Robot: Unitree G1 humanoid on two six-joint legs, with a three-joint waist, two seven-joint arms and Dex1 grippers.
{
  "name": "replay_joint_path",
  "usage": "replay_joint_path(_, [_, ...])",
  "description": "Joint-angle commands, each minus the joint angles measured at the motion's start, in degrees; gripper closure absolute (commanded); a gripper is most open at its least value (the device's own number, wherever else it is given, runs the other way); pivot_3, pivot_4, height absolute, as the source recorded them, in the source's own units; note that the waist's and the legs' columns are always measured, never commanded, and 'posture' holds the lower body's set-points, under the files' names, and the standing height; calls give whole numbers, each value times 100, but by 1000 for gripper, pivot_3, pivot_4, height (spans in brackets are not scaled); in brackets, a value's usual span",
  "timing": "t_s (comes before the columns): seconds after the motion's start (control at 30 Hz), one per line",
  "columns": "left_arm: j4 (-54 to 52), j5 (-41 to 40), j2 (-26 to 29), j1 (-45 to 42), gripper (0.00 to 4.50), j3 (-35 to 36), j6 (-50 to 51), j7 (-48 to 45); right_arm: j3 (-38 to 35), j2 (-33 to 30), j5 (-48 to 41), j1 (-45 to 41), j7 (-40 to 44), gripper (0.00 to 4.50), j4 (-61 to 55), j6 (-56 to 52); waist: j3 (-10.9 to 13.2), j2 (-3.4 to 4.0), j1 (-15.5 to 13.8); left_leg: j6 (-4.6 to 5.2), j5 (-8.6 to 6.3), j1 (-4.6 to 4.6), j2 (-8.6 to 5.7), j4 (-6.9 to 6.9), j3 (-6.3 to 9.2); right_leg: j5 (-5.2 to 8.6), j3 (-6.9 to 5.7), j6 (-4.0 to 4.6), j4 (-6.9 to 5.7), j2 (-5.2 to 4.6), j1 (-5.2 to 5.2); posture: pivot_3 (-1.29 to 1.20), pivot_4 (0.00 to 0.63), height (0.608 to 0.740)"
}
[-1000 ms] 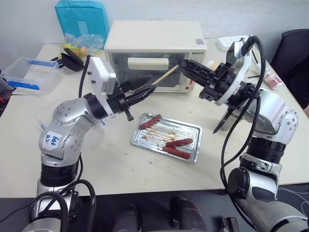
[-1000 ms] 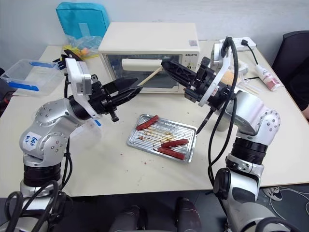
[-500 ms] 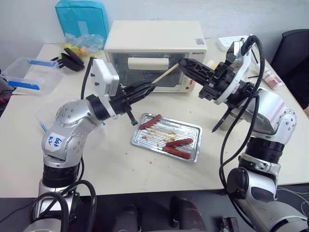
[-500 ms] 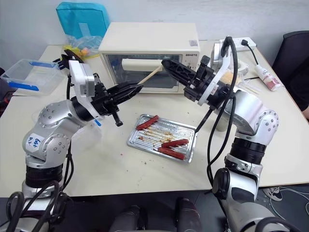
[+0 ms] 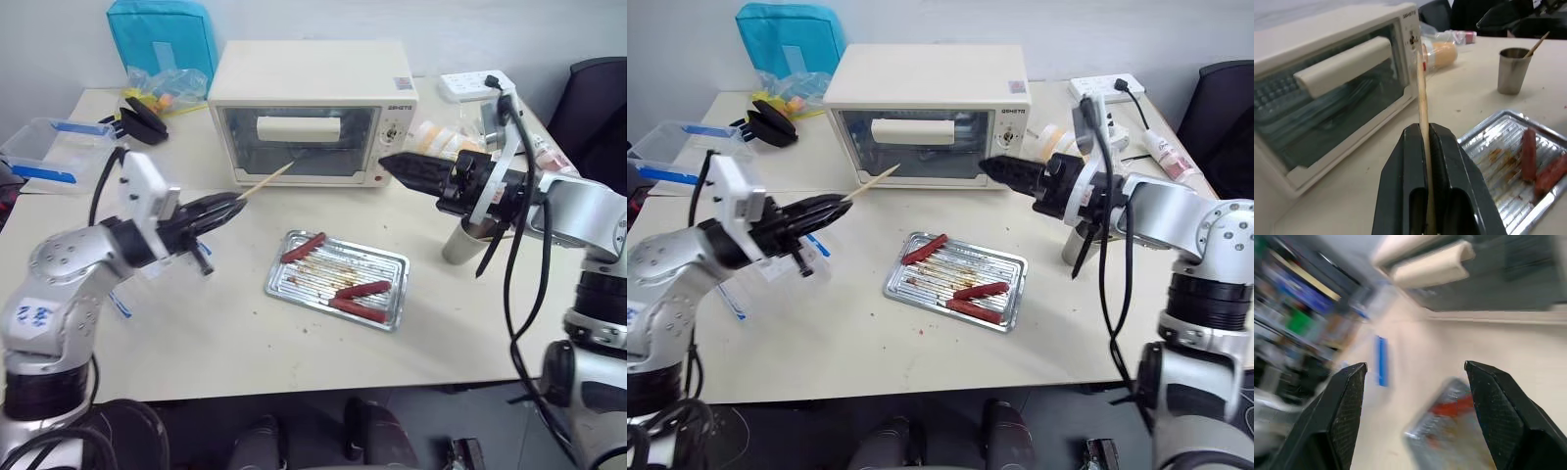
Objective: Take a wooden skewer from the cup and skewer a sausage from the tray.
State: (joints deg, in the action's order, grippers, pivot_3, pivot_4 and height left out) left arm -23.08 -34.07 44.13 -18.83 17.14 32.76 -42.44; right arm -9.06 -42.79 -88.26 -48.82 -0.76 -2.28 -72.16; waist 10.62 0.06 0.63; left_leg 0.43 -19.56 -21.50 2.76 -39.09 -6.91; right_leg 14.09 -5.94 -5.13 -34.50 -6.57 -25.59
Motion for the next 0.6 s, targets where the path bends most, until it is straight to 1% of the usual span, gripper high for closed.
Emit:
replay_joint_path(0.03, [-413,-289,190,179,4500,317,94,-133,683,-414,1498,-5,1741,1155,-537,574,1,-2,-10,1,-2,0,0,0,0,0,0,0,12,0,0,0,150,740])
replay_joint_path(0.07, [-590,-430,286,334,4500,373,212,-218,1288,-853,2432,71,2413,1155,-712,1121,2,-3,-23,1,-3,0,0,0,-1,0,0,-1,15,-1,0,0,150,740])
replay_joint_path(0.1, [-803,-591,406,507,4500,414,357,-336,1974,-1461,3558,256,3340,1155,-1013,1966,3,-3,-31,0,-3,-1,-1,0,-2,-2,0,-4,17,-2,0,0,150,740])
replay_joint_path(0.13, [-958,-713,491,617,4500,428,465,-408,2450,-1935,4372,426,4112,1155,-1216,2618,4,-2,-67,0,-5,-6,-2,0,-3,-3,0,-6,23,-3,-3,0,150,740])
replay_joint_path(0.17, [-1060,-819,563,688,4500,428,552,-453,2733,-2222,4901,538,4657,1155,-1299,3096,4,-2,-90,-4,-15,-11,-3,0,3,-3,-8,-7,28,-1,-3,0,150,740])
replay_joint_path(0.2, [-1090,-860,599,705,4500,421,563,-467,2794,-2278,5089,566,4927,1155,-1251,3276,4,-3,-105,-5,-20,-13,-5,0,2,-2,-12,-8,42,-1,1,0,150,740])
replay_joint_path(0.27, [-1079,-892,641,692,4500,421,583,-426,2733,-2122,5234,503,5151,1155,-1074,3313,5,-5,-65,0,-27,-15,-11,-2,-10,-9,-10,-20,54,-1,2,0,150,740])
replay_joint_path(0.37, [-1053,-890,646,692,4500,456,583,-362,2614,-1863,5413,413,5356,611,-995,3192,7,-9,-5,1,-27,-15,-10,-6,-27,-19,-6,-24,51,2,1,0,150,740])
replay_joint_path(0.43, [-1052,-879,644,723,4500,516,579,-297,2575,-1715,5608,367,5454,28,-1012,3269,7,-9,-10,-5,-25,-12,-9,-6,-25,-17,-7,-20,51,6,0,0,150,740])
replay_joint_path(0.53, [-1021,-774,626,799,4500,638,510,-167,2595,-1358,5889,169,5438,28,-901,3272,8,-9,-17,-11,-26,-5,-6,-6,-23,-10,-8,-7,51,8,-1,0,150,740])
replay_joint_path(0.6, [-1001,-730,614,835,4500,725,483,-74,2661,-1230,6145,93,5563,28,-826,3404,7,-9,-36,-12,-26,-4,-6,-6,-23,-9,-7,-5,50,8,-1,0,150,740])
